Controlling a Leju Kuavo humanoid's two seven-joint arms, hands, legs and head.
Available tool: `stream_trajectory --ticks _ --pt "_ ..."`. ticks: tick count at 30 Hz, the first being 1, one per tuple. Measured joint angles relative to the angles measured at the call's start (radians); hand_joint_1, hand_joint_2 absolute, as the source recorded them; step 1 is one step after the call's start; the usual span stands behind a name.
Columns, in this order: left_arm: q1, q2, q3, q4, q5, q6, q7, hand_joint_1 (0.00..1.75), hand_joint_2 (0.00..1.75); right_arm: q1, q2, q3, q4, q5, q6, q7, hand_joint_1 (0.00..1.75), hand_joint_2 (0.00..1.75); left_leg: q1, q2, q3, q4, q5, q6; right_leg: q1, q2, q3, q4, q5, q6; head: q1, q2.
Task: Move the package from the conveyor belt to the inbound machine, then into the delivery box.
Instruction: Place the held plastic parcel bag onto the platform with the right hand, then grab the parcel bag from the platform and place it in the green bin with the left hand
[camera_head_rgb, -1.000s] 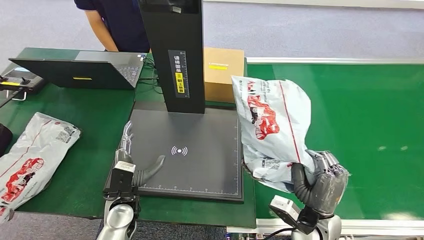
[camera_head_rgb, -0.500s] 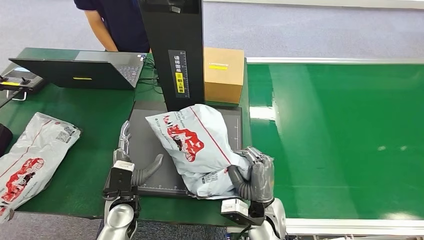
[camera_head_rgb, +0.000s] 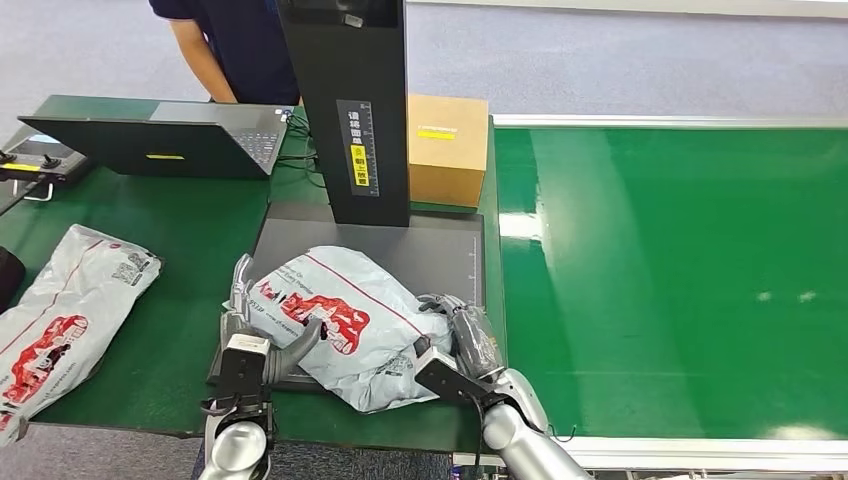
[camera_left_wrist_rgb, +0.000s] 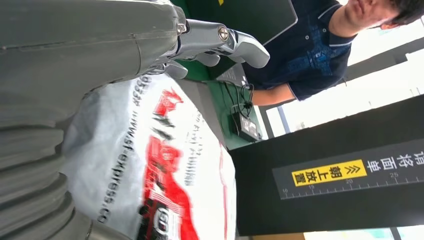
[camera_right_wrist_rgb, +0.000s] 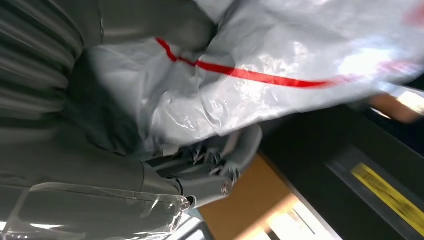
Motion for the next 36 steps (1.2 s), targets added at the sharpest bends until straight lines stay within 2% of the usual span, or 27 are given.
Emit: stream_trajectory --ticks 4,8,15,21,24,29,36 --pt "0.010 0.005 -0.009 -0.016 -0.010 0.006 0.011 0.00 1.75 -0.041 0.001 -0.005 0.084 0.058 -0.022 0.020 0.00 1.75 0.000 0.000 0.003 0.000 0.000 0.000 0.000 0.000 0.002 0.000 0.000 0.000 0.000 0.000" --pt "0.017 0.009 -0.015 -0.027 -0.016 0.009 0.013 0.00 1.75 -0.025 0.005 -0.026 0.070 0.065 -0.087 -0.045 0.00 1.75 0.000 0.000 0.003 0.000 0.000 0.000 0.000 0.000 0.003 0.000 0.000 0.000 0.000 0.000" --pt "0.024 0.015 -0.016 -0.029 -0.020 0.011 0.014 0.00 1.75 0.147 0.004 -0.062 -0.207 -0.077 -0.096 -0.193 0.00 1.75 0.000 0.000 0.002 0.000 0.000 0.000 0.000 0.000 0.001 0.000 0.000 0.000 0.000 0.000" --pt "0.040 0.019 -0.012 -0.049 -0.031 0.023 0.008 0.00 1.75 0.269 -0.016 -0.044 -0.517 -0.287 -0.082 -0.213 0.00 1.75 0.000 0.000 0.000 0.000 0.000 0.000 0.000 0.000 0.000 0.000 0.000 0.000 0.000 0.000" --pt "0.051 0.022 -0.010 -0.071 -0.057 0.038 0.004 0.00 1.75 0.316 -0.027 -0.033 -0.629 -0.305 -0.080 -0.214 0.00 1.75 0.000 0.000 0.000 0.000 0.000 0.000 0.000 0.000 0.000 0.000 0.000 0.000 0.000 0.000" --pt "0.062 0.027 -0.009 -0.119 -0.160 0.085 0.010 0.00 1.75 0.373 -0.036 -0.033 -0.738 -0.322 -0.083 -0.214 0.00 1.75 0.000 0.000 0.000 0.000 0.000 0.000 0.000 0.000 0.000 0.000 0.000 0.000 0.000 0.000" --pt "0.077 0.029 -0.021 -0.198 -0.431 0.171 0.075 0.00 1.75 0.428 -0.037 -0.063 -0.791 -0.320 -0.081 -0.214 0.00 1.75 0.000 0.000 0.000 0.000 0.000 0.000 0.000 0.000 0.000 0.000 0.000 0.000 0.000 0.000"
